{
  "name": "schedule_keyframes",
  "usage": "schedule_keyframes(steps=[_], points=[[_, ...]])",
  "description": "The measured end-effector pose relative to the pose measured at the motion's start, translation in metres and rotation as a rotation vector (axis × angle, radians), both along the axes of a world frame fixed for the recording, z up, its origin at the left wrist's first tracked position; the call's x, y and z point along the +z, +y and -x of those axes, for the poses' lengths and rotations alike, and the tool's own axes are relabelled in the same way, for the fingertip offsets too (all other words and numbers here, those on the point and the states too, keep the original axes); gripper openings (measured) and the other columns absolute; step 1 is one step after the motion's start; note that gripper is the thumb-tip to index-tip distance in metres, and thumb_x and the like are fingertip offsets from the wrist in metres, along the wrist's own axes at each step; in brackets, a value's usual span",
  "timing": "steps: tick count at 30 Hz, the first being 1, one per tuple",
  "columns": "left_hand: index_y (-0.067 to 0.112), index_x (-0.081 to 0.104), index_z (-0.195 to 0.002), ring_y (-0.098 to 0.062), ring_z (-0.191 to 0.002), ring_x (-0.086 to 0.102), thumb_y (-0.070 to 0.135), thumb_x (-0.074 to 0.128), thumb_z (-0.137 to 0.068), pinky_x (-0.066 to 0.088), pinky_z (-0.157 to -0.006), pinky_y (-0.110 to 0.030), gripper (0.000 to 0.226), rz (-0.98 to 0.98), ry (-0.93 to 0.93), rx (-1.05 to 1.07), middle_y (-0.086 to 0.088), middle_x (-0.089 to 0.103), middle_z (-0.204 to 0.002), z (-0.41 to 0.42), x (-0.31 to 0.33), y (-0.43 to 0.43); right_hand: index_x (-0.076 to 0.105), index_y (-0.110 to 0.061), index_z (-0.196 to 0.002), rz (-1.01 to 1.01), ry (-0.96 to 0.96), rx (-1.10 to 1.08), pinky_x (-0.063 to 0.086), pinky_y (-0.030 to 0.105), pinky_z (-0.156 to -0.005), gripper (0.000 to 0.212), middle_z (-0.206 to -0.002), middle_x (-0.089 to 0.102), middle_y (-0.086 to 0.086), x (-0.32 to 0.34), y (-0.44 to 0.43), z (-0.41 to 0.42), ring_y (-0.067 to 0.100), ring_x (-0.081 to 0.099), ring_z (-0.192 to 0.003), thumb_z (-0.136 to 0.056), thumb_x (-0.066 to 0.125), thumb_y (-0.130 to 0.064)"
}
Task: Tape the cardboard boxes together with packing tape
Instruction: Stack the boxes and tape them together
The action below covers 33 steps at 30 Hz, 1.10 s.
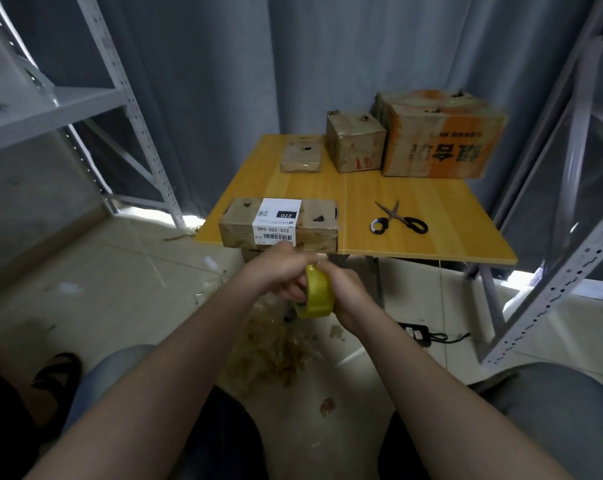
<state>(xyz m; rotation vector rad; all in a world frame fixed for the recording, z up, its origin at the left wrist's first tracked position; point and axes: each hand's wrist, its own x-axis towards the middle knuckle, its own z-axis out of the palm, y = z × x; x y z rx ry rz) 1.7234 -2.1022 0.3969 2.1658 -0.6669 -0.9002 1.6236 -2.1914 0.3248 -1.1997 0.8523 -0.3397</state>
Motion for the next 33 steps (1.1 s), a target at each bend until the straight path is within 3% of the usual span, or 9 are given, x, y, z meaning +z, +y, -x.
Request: schedule_keyframes(steps=[3, 5, 9, 12, 17, 21, 24, 29, 33], points=[[0.018, 0.063, -0.093, -0.029, -0.103, 0.065, 0.026, 0.071, -0.088, 0.047, -0.071, -0.033, 0.012, 0.011, -0.887, -0.061, -0.003, 0.069, -0.098, -0.019, 0.012, 0.007, 0.061, -0.009, -0.124, -0.119, -0.043, 0.074, 0.061, 0.045, -0.083, 0.033, -0.098, 0.079, 0.017, 0.002, 0.004, -0.001, 0.033, 0.076, -0.076, -0.104, 0.057, -0.035], [0.031, 0.054, -0.128, -0.028, -0.135, 0.043, 0.031, 0.082, -0.077, 0.044, -0.100, -0.041, 0.057, -0.003, -1.147, -0.273, 0.001, 0.052, -0.141, -0.032, 0.010, 0.008, 0.056, -0.013, -0.127, -0.125, -0.050, 0.085, 0.061, 0.045, -0.084, 0.031, -0.097, 0.080, 0.014, 0.002, 0.005, -0.001, 0.030, 0.077, -0.073, -0.106, 0.053, -0.036], [0.044, 0.019, -0.158, -0.024, -0.157, 0.018, 0.034, 0.087, -0.075, 0.027, -0.121, -0.053, 0.108, -0.197, -1.209, -0.396, 0.011, 0.019, -0.171, -0.052, -0.011, 0.004, 0.057, -0.014, -0.125, -0.085, -0.070, 0.081, 0.062, 0.038, -0.073, 0.029, -0.096, 0.081, 0.012, 0.001, 0.008, -0.002, 0.029, 0.077, -0.072, -0.108, 0.050, -0.037], [0.043, 0.032, -0.152, -0.024, -0.150, 0.033, 0.028, 0.089, -0.073, 0.034, -0.110, -0.053, 0.099, -0.152, -1.293, -0.293, 0.011, 0.036, -0.163, -0.053, -0.021, -0.006, 0.058, -0.016, -0.118, 0.030, -0.044, 0.051, 0.056, 0.025, -0.055, 0.026, -0.089, 0.081, 0.005, -0.003, 0.009, -0.001, 0.022, 0.077, -0.068, -0.108, 0.050, -0.038], [0.035, 0.043, -0.145, -0.023, -0.138, 0.048, 0.023, 0.089, -0.069, 0.045, -0.100, -0.052, 0.090, -0.168, -1.358, -0.244, 0.008, 0.048, -0.152, -0.050, -0.019, -0.016, 0.061, -0.012, -0.116, 0.140, 0.019, -0.006, 0.061, 0.037, -0.076, 0.034, -0.082, 0.080, 0.002, -0.006, 0.013, -0.010, 0.018, 0.078, -0.075, -0.107, 0.052, -0.043], [0.030, 0.045, -0.145, -0.024, -0.135, 0.052, 0.022, 0.084, -0.075, 0.051, -0.096, -0.047, 0.081, -0.155, -1.286, -0.350, 0.005, 0.050, -0.153, -0.054, -0.001, -0.015, 0.067, -0.008, -0.097, 0.242, 0.033, -0.063, 0.046, 0.014, -0.045, 0.039, -0.064, 0.075, -0.007, -0.004, 0.025, -0.004, 0.001, 0.071, -0.055, -0.106, 0.054, -0.044], [0.030, 0.046, -0.144, -0.028, -0.118, 0.062, 0.033, 0.085, -0.074, 0.051, -0.077, -0.038, 0.080, -0.169, -1.254, -0.440, 0.003, 0.061, -0.137, -0.059, 0.021, -0.018, 0.066, -0.013, -0.097, 0.283, 0.047, -0.067, 0.044, 0.014, -0.043, 0.039, -0.064, 0.076, -0.004, 0.012, 0.032, -0.002, -0.001, 0.069, -0.054, -0.106, 0.050, -0.048], [0.040, 0.034, -0.119, -0.016, -0.073, 0.055, 0.038, 0.085, -0.062, 0.035, -0.055, -0.034, 0.077, -0.132, -1.053, -0.580, 0.011, 0.057, -0.084, -0.073, 0.064, -0.016, 0.062, -0.019, -0.099, 0.312, 0.002, -0.062, 0.054, 0.023, -0.056, 0.035, -0.068, 0.077, 0.003, 0.043, 0.030, 0.005, 0.013, 0.074, -0.059, -0.107, 0.046, -0.049], [0.038, 0.049, -0.118, -0.015, -0.088, 0.057, 0.032, 0.087, -0.065, 0.047, -0.067, -0.034, 0.066, 0.027, -0.866, -0.588, 0.007, 0.059, -0.105, -0.082, 0.074, -0.017, 0.061, -0.017, -0.107, 0.239, -0.095, -0.050, 0.058, 0.030, -0.056, 0.030, -0.072, 0.077, 0.012, 0.067, 0.022, 0.011, 0.029, 0.072, -0.058, -0.109, 0.047, -0.044]])
